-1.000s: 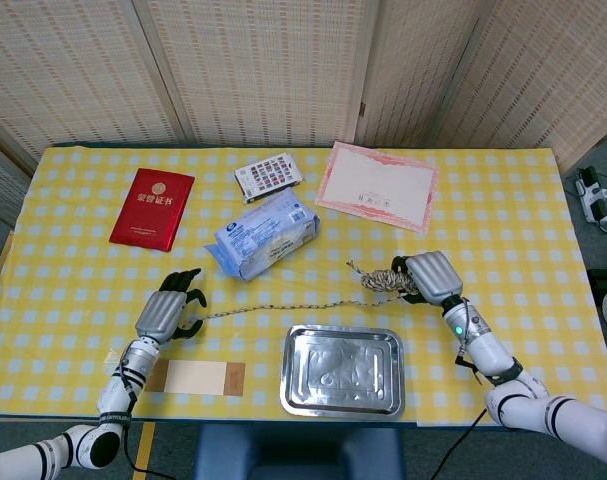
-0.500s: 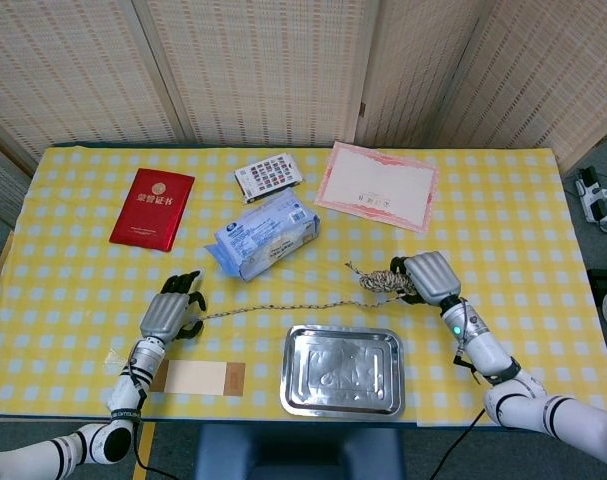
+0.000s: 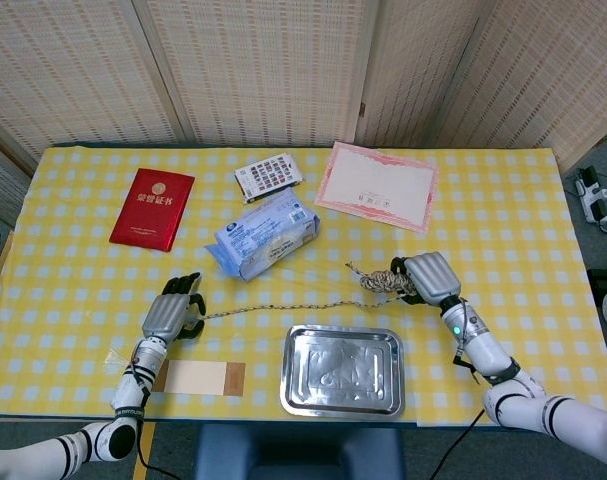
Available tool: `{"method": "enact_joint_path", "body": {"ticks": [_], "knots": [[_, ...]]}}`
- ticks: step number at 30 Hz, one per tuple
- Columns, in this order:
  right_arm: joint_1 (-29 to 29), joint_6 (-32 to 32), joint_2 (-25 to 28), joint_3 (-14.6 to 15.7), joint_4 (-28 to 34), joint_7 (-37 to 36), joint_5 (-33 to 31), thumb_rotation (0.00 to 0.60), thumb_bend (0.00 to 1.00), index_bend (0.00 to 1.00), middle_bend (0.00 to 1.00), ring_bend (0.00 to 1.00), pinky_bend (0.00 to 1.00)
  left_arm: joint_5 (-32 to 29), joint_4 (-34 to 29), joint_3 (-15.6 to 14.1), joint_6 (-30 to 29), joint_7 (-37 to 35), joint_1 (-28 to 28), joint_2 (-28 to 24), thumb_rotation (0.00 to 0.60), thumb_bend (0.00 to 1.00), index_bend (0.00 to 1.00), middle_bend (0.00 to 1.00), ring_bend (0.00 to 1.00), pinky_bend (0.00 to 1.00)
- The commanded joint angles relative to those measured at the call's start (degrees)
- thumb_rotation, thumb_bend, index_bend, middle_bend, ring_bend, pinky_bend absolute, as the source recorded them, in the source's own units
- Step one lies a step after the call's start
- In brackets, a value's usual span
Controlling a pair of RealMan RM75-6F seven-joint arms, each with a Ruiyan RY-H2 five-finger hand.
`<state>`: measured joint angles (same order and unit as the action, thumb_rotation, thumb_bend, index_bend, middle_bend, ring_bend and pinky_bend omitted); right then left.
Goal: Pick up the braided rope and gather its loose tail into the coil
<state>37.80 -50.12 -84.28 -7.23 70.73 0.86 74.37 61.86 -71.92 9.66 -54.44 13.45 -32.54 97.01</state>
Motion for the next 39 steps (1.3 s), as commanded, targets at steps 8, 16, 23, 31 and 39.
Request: {"method": "enact_joint_path", "body": {"ticks": [8, 16, 23, 31, 39], "knots": [[0.03, 0.18, -0.27, 0.07, -0.20, 0.02, -0.11, 0.600, 0.71, 0.70, 0.61, 0.63, 0.61, 0.05, 0.40, -0.27, 0.24, -0.47, -0.17, 0.17, 0.600, 0.44, 0.57, 0.06, 0.00, 0.00], [-0.12, 0.04, -0.25, 0.01, -0.13, -0.26, -0.22, 0.600, 0.71, 0.70, 0.62, 0.63, 0.61, -0.12, 0.76, -0.38, 0.49, -0.83, -0.26, 0.23, 0.600, 0.50, 0.60, 0.06, 0.00, 0.00], [-0.76, -1.01, 0.04, -0.22, 0.45, -2.42, 0.20, 0.600, 0.71, 0.71, 0.62, 0.63, 0.61, 1.39, 0.21, -0.23, -1.35, -3.10, 0.51, -0.33, 0.600, 0.56, 0.61, 0.07, 0.00, 0.00], [-1.78, -4.11, 0.84, -0.76, 2.28, -10.94, 3.50, 0.600, 0.72, 0.71, 0.62, 0.63, 0.62, 7.98, -6.69, -0.74, -7.57, -8.41, 3.15, -5.78, 0.600, 0.57, 0.61, 0.07, 0.00, 0.00], [-1.67, -9.79, 1.33, -0.93, 5.70, -27.62, 11.47, 0.600, 0.72, 0.71, 0.62, 0.63, 0.62, 15.10, -18.53, -0.19, -12.71, -9.72, 4.10, -15.75, 0.600, 0.57, 0.62, 0.08, 0.00, 0.00]]}}
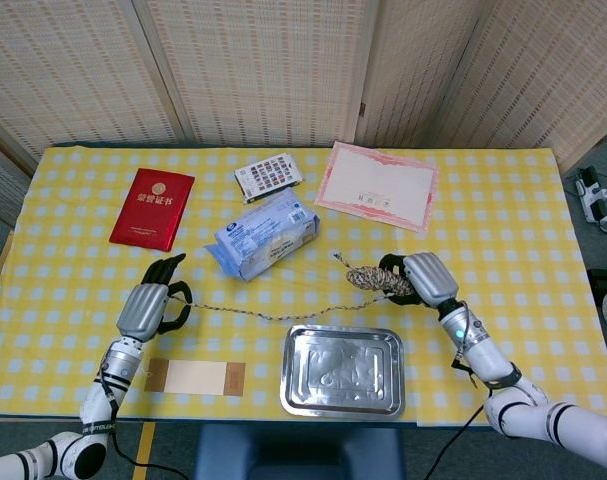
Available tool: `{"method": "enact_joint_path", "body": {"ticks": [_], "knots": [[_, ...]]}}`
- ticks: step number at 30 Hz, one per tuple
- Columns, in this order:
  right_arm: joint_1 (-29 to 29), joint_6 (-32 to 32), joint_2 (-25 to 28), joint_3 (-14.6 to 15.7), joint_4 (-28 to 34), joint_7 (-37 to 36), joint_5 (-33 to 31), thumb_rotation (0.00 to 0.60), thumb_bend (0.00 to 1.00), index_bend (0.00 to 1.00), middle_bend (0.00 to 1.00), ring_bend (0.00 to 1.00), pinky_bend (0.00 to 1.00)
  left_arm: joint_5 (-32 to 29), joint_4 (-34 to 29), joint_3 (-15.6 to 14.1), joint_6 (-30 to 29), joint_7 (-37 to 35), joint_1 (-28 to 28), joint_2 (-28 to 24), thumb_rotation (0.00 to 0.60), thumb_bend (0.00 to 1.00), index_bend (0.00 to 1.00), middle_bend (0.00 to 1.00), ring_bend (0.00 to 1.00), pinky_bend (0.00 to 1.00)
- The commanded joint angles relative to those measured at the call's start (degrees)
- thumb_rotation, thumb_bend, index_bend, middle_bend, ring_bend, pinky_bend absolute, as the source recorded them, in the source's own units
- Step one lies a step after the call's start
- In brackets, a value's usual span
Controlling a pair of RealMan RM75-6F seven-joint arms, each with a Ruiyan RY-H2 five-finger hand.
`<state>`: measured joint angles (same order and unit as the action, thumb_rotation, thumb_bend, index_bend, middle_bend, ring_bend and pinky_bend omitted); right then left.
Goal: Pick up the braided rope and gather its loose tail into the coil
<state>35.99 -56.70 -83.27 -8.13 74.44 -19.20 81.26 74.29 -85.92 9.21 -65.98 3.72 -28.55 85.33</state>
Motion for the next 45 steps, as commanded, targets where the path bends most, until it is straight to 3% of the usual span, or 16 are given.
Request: {"method": "enact_joint_path", "body": {"ticks": [1, 9, 16, 23, 31, 38, 45], "knots": [[0.38, -4.27, 0.17, 0.09, 2.27, -9.24, 6.05, 0.600, 0.72, 0.71, 0.62, 0.63, 0.62, 2.86, -6.24, 0.53, -0.60, 0.75, -0.40, -5.42, 0.600, 0.57, 0.62, 0.08, 0.00, 0.00], [1.86, -11.42, -1.04, 0.88, 4.87, -16.75, 13.94, 0.600, 0.72, 0.71, 0.62, 0.64, 0.62, -0.31, -16.67, 4.60, 3.74, 7.83, -5.15, -11.63, 0.600, 0.56, 0.62, 0.08, 0.00, 0.00], [4.04, -10.45, 0.76, 2.71, 9.26, -17.67, 16.94, 0.600, 0.72, 0.71, 0.62, 0.64, 0.62, -7.17, -22.21, 9.31, 5.90, 15.37, -10.18, -14.15, 0.600, 0.56, 0.62, 0.08, 0.00, 0.00], [6.29, -6.49, 1.18, 3.79, 12.37, -13.10, 16.89, 0.600, 0.72, 0.72, 0.62, 0.64, 0.62, -12.36, -26.13, 13.71, 6.48, 18.27, -14.82, -15.99, 0.600, 0.56, 0.61, 0.08, 0.00, 0.00], [7.32, -2.64, -1.41, 2.45, 14.86, -4.37, 11.57, 0.600, 0.72, 0.74, 0.63, 0.66, 0.64, -14.82, -31.02, 16.35, 4.23, 20.72, -18.46, -16.81, 0.600, 0.56, 0.60, 0.08, 0.00, 0.00], [6.59, -2.00, -4.39, 0.06, 16.26, 2.58, 4.40, 0.600, 0.75, 0.76, 0.65, 0.69, 0.67, -14.45, -34.50, 16.11, 2.03, 21.42, -19.76, -16.75, 0.600, 0.56, 0.60, 0.08, 0.00, 0.00], [6.65, -1.83, -8.76, -3.75, 16.44, 6.51, -3.54, 0.600, 0.76, 0.78, 0.66, 0.70, 0.68, -11.69, -37.82, 14.64, 1.62, 17.55, -18.93, -17.85, 0.600, 0.56, 0.60, 0.08, 0.00, 0.00]]}}
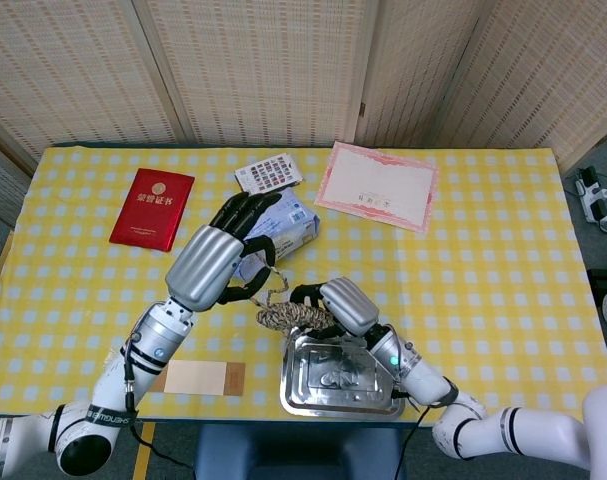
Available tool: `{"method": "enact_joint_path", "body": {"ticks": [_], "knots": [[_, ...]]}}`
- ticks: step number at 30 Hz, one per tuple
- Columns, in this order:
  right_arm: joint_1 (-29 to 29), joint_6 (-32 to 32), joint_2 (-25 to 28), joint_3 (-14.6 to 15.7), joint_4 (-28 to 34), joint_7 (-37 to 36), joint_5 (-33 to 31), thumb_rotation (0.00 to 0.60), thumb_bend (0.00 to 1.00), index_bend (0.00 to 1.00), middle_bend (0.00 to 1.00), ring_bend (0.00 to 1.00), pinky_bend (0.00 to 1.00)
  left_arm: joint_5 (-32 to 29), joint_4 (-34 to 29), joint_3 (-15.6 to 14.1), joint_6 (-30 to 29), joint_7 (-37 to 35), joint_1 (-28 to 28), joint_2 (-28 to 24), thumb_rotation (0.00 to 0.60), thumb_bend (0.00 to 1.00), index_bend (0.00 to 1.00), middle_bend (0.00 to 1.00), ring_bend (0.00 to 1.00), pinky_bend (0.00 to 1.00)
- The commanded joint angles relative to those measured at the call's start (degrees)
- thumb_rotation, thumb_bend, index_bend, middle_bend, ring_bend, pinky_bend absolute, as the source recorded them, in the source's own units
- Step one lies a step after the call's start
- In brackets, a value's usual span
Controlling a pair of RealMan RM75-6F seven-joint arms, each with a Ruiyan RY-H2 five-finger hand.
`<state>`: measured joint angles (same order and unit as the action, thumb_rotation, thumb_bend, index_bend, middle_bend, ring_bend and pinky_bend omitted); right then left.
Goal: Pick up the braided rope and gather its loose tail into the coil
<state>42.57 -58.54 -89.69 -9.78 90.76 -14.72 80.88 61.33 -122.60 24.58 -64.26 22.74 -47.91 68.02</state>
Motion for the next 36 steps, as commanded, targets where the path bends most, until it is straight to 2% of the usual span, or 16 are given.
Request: {"method": "enact_joint_path", "body": {"ticks": [1, 10, 18, 27, 31, 36], "knots": [[0.09, -0.34, -3.12, -2.71, -0.01, 2.50, -4.02, 0.600, 0.77, 0.78, 0.66, 0.71, 0.69, 1.76, -1.52, -1.01, -0.10, -2.00, 0.64, -0.76, 0.600, 0.56, 0.60, 0.08, 0.00, 0.00], [0.16, -5.60, -11.11, -9.17, -3.38, 3.06, -10.16, 0.600, 0.79, 0.80, 0.68, 0.74, 0.70, 8.52, -4.38, -5.67, 0.70, -10.38, 4.79, -4.10, 0.600, 0.56, 0.60, 0.08, 0.00, 0.00], [-1.16, -10.50, -14.80, -12.65, -7.30, -0.77, -11.02, 0.600, 0.80, 0.80, 0.68, 0.76, 0.70, 14.45, -0.79, -10.65, 0.79, -16.92, 8.74, -6.03, 0.600, 0.56, 0.60, 0.08, 0.00, 0.00], [-4.46, -13.32, -12.47, -14.24, -7.73, -9.81, -9.17, 0.600, 0.80, 0.81, 0.69, 0.76, 0.71, 16.43, 8.19, -15.75, 2.02, -25.43, 12.56, -6.20, 0.600, 0.56, 0.60, 0.08, 0.00, 0.00], [-5.76, -12.72, -10.10, -14.90, -6.35, -14.04, -9.13, 0.600, 0.80, 0.81, 0.69, 0.76, 0.72, 14.70, 12.51, -16.85, 3.35, -26.62, 13.10, -4.93, 0.600, 0.56, 0.60, 0.08, 0.00, 0.00], [-6.90, -11.95, -7.52, -14.06, -4.99, -19.22, -6.82, 0.600, 0.80, 0.81, 0.69, 0.77, 0.72, 11.99, 16.87, -17.22, 5.86, -27.55, 12.76, -2.68, 0.600, 0.56, 0.60, 0.08, 0.00, 0.00]]}}
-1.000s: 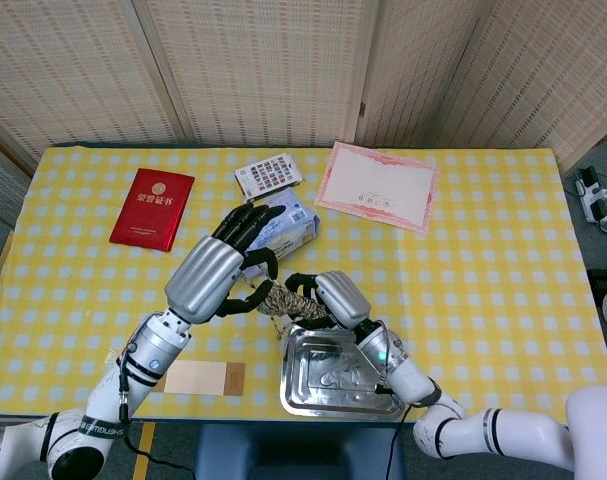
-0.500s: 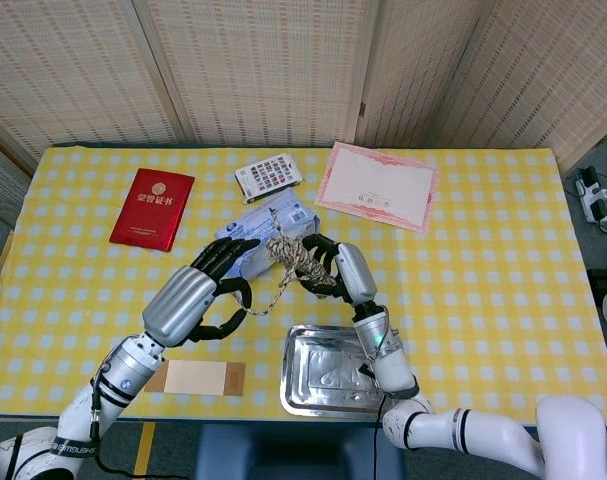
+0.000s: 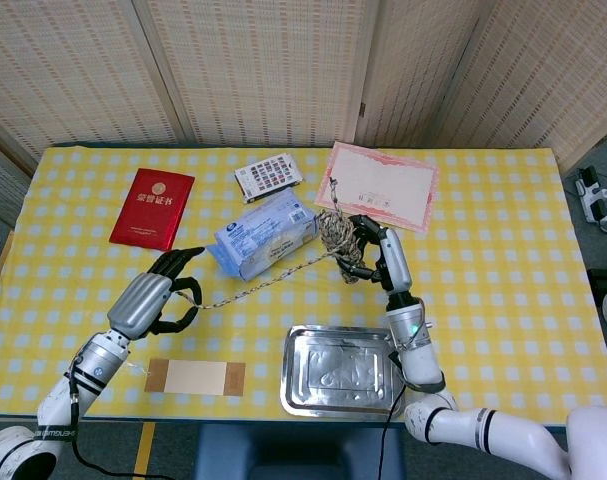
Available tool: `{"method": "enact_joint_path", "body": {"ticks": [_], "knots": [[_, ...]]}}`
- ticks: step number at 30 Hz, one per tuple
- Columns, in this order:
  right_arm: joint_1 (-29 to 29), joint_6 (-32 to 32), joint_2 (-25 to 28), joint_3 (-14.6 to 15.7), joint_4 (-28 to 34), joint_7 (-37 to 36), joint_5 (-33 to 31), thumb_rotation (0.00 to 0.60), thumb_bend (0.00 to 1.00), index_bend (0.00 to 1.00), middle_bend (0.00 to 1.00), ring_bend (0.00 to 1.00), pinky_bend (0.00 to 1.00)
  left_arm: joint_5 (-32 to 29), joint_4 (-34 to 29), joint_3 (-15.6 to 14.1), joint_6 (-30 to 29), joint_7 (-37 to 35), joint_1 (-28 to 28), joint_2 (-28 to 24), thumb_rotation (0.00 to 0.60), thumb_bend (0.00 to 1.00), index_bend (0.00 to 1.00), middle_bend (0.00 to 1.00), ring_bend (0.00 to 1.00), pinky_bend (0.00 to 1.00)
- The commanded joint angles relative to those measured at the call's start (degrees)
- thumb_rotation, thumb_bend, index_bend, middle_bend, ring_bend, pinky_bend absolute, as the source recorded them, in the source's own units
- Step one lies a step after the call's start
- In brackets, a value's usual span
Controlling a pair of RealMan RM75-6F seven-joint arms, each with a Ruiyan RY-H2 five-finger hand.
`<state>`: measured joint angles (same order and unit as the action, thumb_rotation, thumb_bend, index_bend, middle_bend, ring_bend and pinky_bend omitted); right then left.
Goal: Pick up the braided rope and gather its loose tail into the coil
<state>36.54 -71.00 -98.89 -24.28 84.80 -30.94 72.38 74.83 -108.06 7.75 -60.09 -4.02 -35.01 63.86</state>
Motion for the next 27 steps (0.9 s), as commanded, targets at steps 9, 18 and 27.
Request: {"method": "enact_joint_path", "body": {"ticks": [9, 18, 27], "knots": [[-0.99, 1.43, 4.57, 3.85, 2.01, -13.43, 9.13, 0.600, 0.80, 0.81, 0.69, 0.77, 0.72, -6.45, 5.78, 0.75, 5.92, 1.95, -2.71, 4.25, 0.600, 0.56, 0.61, 0.07, 0.00, 0.00], [-0.07, -0.12, 7.90, 7.85, 1.57, -23.03, 17.74, 0.600, 0.80, 0.81, 0.69, 0.76, 0.72, -15.13, 7.52, 2.85, 8.60, 8.11, -6.10, 5.80, 0.600, 0.56, 0.61, 0.06, 0.00, 0.00], [0.93, -0.87, 11.05, 11.99, 2.22, -28.57, 22.87, 0.600, 0.80, 0.82, 0.69, 0.76, 0.72, -20.31, 9.85, 3.74, 8.09, 11.59, -7.60, 7.29, 0.600, 0.56, 0.61, 0.06, 0.00, 0.00]]}}
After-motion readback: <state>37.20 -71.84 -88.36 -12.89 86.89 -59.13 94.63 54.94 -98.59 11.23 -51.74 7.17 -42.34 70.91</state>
